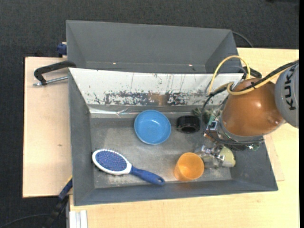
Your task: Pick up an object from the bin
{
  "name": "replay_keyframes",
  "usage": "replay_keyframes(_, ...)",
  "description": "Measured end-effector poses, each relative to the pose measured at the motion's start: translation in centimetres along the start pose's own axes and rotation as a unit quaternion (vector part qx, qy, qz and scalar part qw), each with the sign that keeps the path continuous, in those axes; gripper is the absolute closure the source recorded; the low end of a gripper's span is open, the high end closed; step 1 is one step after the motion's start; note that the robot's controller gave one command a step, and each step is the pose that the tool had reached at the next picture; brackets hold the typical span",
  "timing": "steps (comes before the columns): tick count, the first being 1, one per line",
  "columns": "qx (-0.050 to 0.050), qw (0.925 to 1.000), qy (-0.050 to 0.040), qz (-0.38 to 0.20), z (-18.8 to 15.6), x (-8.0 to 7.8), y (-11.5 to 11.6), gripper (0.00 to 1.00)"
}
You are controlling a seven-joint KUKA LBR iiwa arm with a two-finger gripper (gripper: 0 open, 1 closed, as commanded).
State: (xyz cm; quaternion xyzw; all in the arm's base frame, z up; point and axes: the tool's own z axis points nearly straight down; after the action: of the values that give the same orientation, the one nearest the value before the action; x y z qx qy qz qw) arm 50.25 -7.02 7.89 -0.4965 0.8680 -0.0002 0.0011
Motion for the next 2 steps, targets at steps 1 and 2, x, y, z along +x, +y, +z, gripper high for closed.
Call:
replay_keyframes(1,0.000,1.0000,0.0003,0.000,0.0,0.0,0.0,0.00)
replay_keyframes(2,-0.001,0.9976,-0.0003,0.069,0.8,-5.4,2.2,0.00)
